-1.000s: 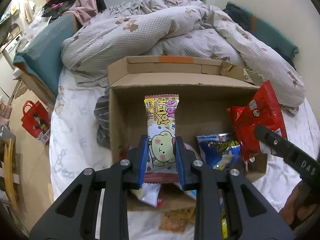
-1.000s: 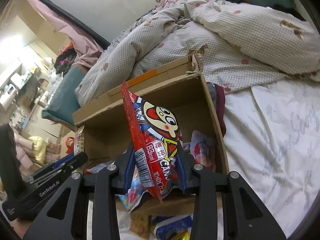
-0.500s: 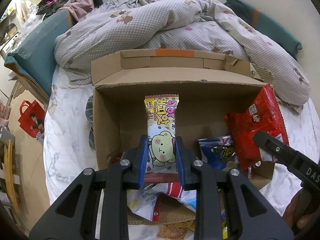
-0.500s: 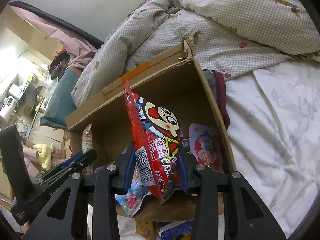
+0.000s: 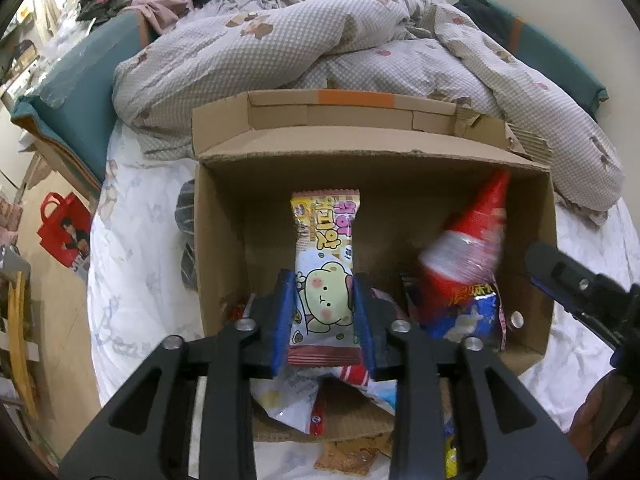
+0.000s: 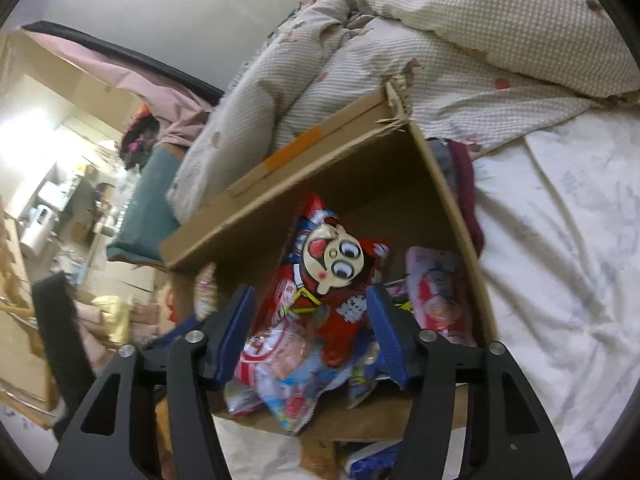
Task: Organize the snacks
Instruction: 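Carry both snacks into the cardboard box and open both tools, then withdraw both tools from the box toward the remaining snacks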
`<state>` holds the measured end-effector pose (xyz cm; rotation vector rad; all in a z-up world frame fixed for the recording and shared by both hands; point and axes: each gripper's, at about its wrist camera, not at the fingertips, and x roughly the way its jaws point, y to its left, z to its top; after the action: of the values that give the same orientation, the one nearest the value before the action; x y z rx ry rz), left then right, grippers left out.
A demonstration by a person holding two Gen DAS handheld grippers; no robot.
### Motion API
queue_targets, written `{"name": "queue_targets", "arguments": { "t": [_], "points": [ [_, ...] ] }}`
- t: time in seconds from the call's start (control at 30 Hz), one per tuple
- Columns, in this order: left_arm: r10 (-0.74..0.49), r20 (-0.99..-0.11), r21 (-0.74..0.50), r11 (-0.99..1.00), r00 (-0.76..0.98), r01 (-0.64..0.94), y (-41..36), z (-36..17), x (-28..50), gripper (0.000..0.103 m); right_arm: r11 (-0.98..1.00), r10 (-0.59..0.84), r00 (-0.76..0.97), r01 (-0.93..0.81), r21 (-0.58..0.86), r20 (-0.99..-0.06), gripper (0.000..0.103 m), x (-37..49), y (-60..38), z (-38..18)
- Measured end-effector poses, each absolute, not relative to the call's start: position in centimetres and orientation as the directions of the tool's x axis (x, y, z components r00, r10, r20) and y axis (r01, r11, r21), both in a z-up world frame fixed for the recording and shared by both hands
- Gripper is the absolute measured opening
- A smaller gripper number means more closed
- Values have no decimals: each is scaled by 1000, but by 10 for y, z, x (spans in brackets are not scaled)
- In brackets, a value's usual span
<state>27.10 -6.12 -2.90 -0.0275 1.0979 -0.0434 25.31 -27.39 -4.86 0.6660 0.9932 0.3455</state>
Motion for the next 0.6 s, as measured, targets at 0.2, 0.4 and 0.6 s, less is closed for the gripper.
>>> {"name": "queue_targets", "arguments": {
  "t": [0.2,0.4,0.6],
  "points": [
    [-51,-862,-57,998,504,4,-56,-18,261,82,743,559,523,29,669,-643,80,252,-275,-44],
    [-21,-849,-24,1000,529,1,-54,-9,254,83,747,556,527,22,664,-643,81,252,-276,-41],
    [9,-840,17,1000,543,9,-54,-2,247,83,803,503,534,0,595,-679,81,246,-271,-34]
  ]
}}
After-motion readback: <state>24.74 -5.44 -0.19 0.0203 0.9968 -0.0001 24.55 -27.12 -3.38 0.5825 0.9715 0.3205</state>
